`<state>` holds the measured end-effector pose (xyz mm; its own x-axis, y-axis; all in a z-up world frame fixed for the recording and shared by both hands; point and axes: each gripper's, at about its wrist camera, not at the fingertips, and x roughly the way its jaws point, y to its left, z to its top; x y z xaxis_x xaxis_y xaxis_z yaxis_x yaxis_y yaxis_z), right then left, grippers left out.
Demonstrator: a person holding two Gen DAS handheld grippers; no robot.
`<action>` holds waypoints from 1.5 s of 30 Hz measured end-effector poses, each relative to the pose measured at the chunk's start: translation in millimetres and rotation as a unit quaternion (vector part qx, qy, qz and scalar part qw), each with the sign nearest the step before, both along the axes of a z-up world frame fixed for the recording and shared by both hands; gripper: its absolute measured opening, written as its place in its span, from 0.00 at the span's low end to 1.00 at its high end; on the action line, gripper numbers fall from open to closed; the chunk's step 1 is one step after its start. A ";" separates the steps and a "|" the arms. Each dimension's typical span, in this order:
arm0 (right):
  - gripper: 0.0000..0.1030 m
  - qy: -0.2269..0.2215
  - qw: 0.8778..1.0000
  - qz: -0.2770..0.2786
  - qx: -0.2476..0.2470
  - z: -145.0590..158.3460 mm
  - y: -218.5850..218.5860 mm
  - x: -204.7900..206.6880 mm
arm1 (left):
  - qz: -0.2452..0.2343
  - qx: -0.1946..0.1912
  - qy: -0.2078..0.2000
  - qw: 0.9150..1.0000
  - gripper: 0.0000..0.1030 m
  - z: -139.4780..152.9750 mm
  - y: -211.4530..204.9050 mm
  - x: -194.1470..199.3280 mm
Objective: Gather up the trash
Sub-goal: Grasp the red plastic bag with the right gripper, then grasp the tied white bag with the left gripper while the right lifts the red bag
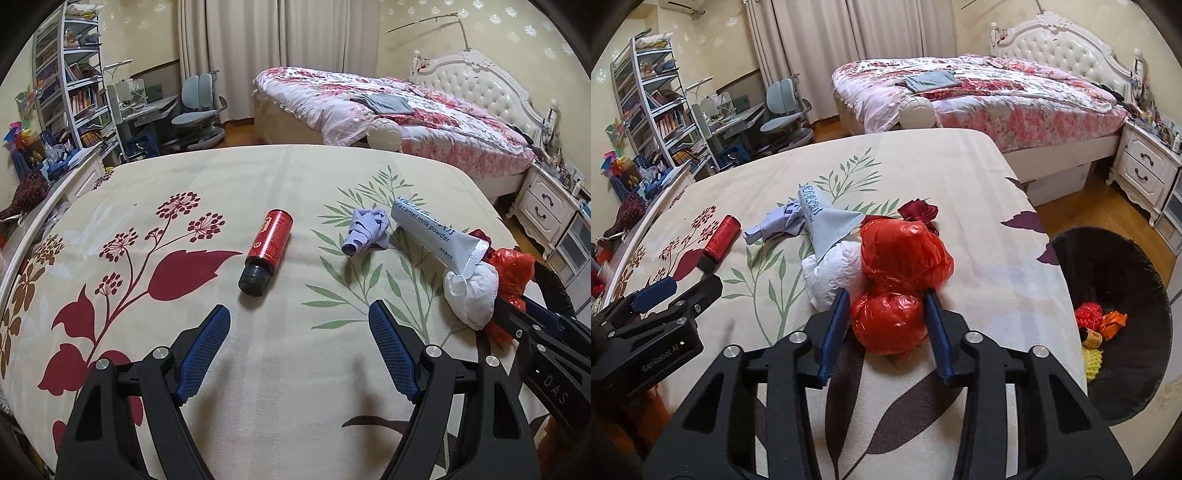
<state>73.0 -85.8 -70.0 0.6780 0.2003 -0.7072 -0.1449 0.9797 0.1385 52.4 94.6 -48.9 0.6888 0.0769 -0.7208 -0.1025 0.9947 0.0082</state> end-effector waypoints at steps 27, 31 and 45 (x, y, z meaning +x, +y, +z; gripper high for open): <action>0.41 0.000 1.000 -0.019 0.006 -2.7 -22.7 -1.9 | -0.040 0.000 0.000 0.999 0.75 -1.5 -35.9 -1.8; 0.30 -0.005 1.000 -0.023 0.006 -0.4 -27.4 -5.5 | -0.052 0.000 -0.001 0.999 0.75 -1.5 -44.5 -2.4; 0.23 -0.013 0.998 -0.052 0.018 3.3 -66.5 -15.5 | -0.092 -0.005 0.008 0.996 0.76 -5.3 -92.3 12.2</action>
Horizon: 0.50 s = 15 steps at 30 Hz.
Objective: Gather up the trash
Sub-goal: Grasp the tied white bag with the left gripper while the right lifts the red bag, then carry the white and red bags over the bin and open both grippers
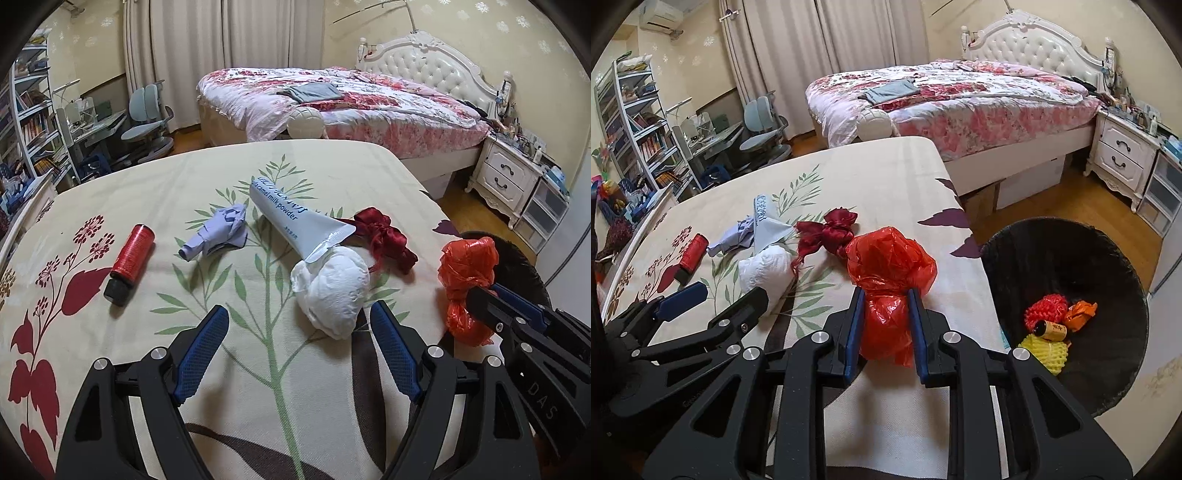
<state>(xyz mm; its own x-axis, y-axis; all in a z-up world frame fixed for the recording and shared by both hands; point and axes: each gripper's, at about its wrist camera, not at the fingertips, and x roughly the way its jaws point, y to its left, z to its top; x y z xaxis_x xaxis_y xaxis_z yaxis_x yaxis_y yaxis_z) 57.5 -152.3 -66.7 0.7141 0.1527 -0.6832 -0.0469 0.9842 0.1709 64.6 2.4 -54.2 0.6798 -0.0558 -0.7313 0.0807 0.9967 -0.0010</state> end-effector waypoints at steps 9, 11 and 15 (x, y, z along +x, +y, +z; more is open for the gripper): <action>0.23 0.001 1.000 0.007 0.009 -3.5 -2.3 -1.7 | -0.016 -0.013 0.030 0.999 0.30 -10.2 -4.5 7.5; 0.23 0.002 1.000 0.009 0.010 -3.8 -1.4 -2.2 | -0.023 -0.011 0.027 0.999 0.27 -10.3 -4.9 4.1; 0.23 0.002 1.000 0.010 0.009 -4.5 -0.3 -4.1 | -0.028 -0.016 0.026 0.999 0.25 -10.5 -0.3 -4.7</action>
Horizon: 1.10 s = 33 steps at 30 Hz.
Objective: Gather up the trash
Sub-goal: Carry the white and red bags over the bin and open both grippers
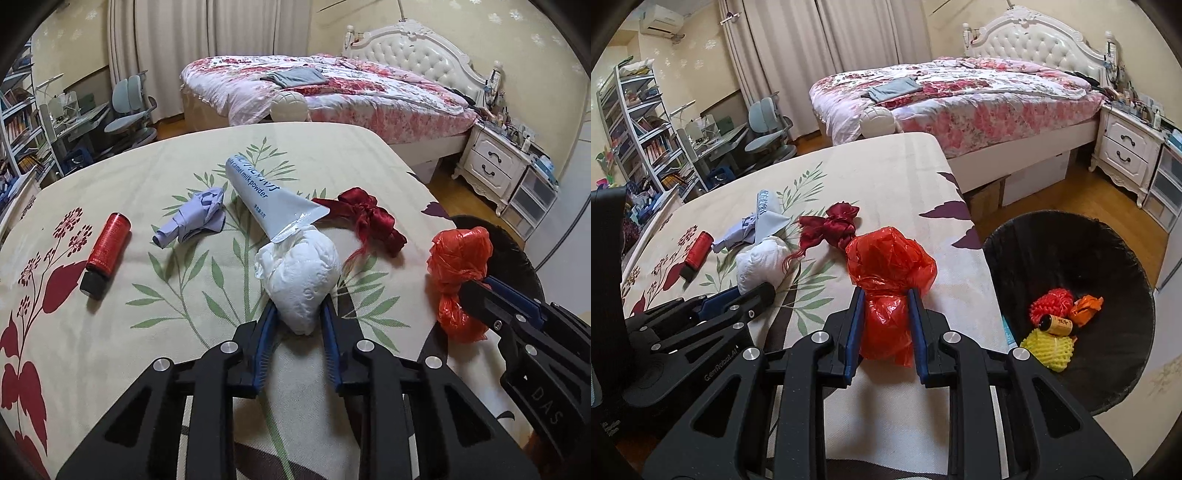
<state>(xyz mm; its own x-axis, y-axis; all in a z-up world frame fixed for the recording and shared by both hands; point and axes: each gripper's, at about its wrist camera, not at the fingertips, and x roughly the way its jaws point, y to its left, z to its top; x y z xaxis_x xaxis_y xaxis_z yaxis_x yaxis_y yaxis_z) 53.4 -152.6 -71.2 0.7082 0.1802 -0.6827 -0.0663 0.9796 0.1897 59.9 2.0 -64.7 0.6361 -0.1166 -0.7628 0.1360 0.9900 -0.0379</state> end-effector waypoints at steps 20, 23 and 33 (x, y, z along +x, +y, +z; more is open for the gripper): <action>0.22 -0.015 1.000 -0.001 -0.016 11.2 4.1 -24.4 | 0.005 -0.020 -0.028 0.999 0.25 20.3 21.1 -39.2; 0.22 -0.021 1.000 -0.006 -0.017 15.7 -0.5 -28.7 | 0.001 -0.022 -0.036 0.999 0.25 25.6 16.1 -40.6; 0.22 -0.039 0.998 -0.039 -0.021 26.6 -25.7 -38.1 | -0.024 -0.022 -0.066 0.997 0.25 43.5 -13.6 -39.9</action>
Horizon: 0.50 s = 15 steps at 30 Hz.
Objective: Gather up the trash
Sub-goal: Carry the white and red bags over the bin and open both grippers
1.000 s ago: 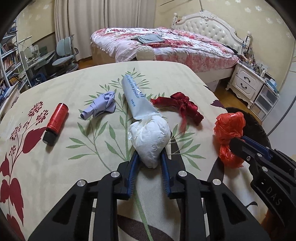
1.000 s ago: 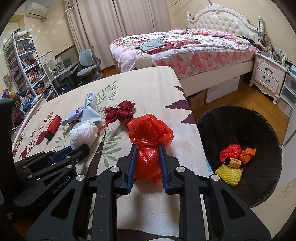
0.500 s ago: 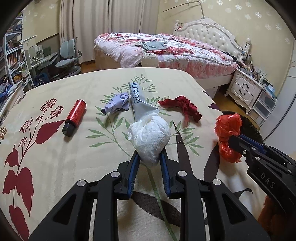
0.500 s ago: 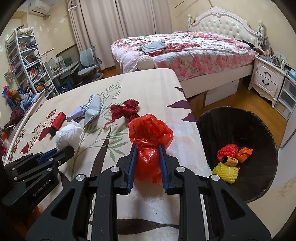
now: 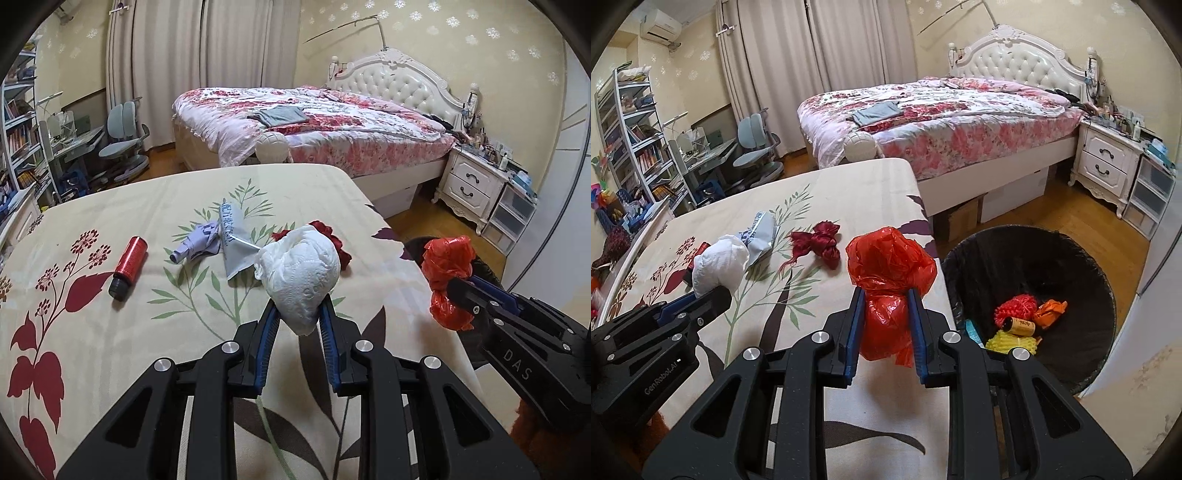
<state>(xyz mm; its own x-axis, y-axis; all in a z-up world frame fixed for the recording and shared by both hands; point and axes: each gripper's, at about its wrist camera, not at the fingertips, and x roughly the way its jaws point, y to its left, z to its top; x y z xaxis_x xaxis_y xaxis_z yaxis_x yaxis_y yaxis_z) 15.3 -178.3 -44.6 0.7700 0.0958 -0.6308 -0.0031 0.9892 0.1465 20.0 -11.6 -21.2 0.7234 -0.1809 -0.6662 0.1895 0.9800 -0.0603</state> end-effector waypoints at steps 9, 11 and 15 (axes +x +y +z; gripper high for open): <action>0.22 -0.011 0.999 -0.034 0.000 4.5 -30.3 -1.7 | -0.027 0.007 -0.015 0.999 0.25 6.5 -38.2 9.4; 0.22 -0.013 0.999 -0.042 -0.001 5.5 -36.9 -1.4 | -0.034 0.009 -0.016 0.999 0.25 5.3 -46.7 11.4; 0.22 -0.017 0.998 -0.059 0.000 6.4 -51.5 -1.6 | -0.045 0.013 -0.015 0.999 0.25 3.3 -61.4 16.0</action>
